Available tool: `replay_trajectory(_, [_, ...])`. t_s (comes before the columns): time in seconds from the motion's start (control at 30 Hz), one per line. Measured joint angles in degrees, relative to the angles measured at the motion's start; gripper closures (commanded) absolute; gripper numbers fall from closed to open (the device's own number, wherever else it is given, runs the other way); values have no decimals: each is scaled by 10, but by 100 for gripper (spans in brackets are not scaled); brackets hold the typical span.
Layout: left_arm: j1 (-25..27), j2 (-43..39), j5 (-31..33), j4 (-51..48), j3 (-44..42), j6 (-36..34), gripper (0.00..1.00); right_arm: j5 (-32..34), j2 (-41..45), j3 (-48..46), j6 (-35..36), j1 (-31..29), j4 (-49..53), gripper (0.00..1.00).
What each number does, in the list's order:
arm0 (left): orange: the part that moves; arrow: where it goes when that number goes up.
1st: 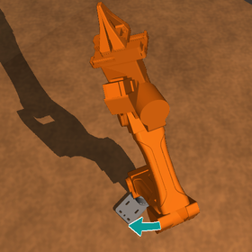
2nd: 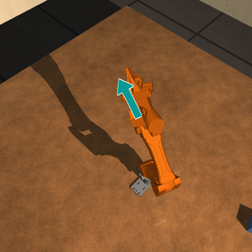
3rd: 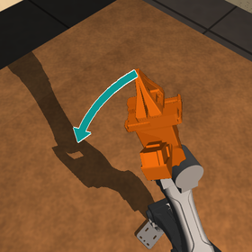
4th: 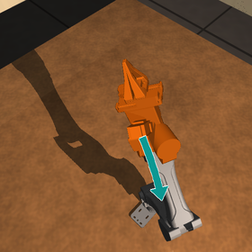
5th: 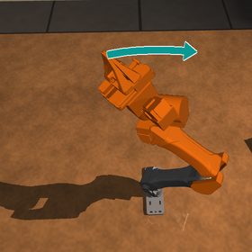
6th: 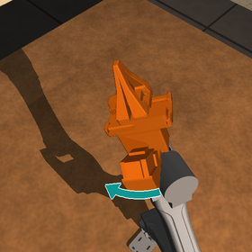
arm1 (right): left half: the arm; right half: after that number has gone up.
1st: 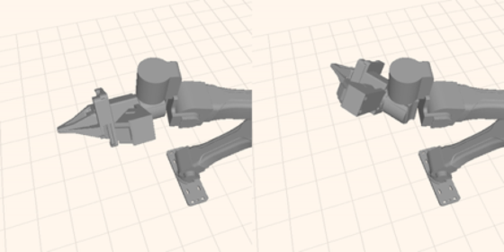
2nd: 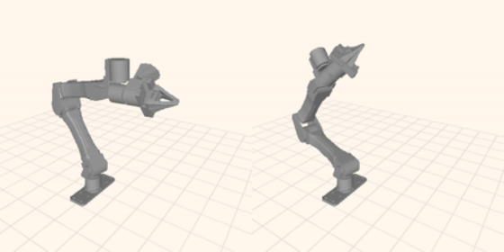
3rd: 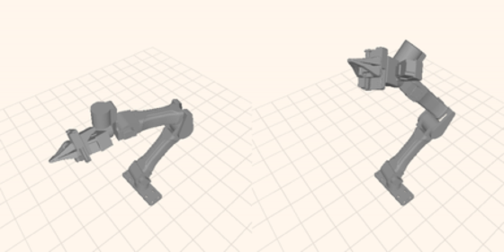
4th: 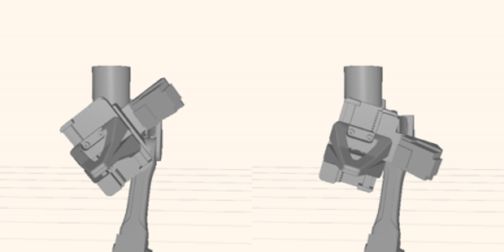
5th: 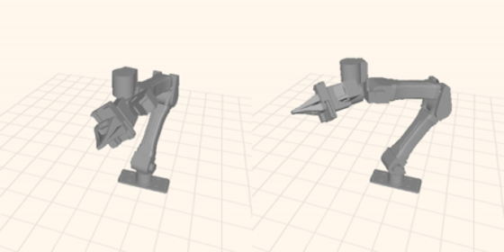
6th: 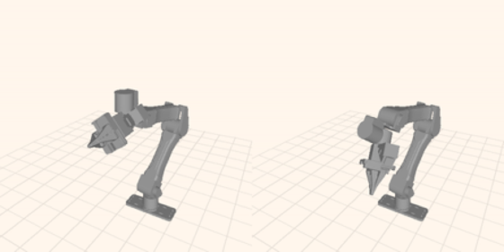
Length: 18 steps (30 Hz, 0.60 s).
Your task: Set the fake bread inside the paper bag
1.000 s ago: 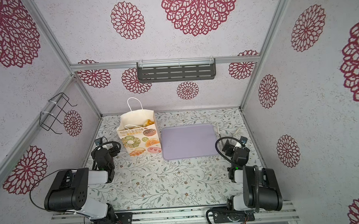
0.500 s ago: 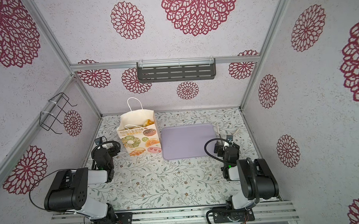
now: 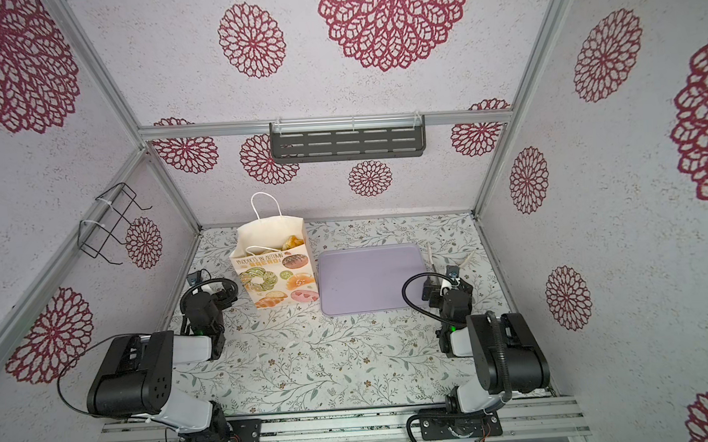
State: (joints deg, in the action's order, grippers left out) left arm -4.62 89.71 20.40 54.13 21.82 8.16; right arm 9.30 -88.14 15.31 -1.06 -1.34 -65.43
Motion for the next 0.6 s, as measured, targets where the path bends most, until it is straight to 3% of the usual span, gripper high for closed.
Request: replay_trajectory(0.6, [0, 0, 0, 0, 5, 0, 3, 0, 0, 0, 0, 0, -3, 1])
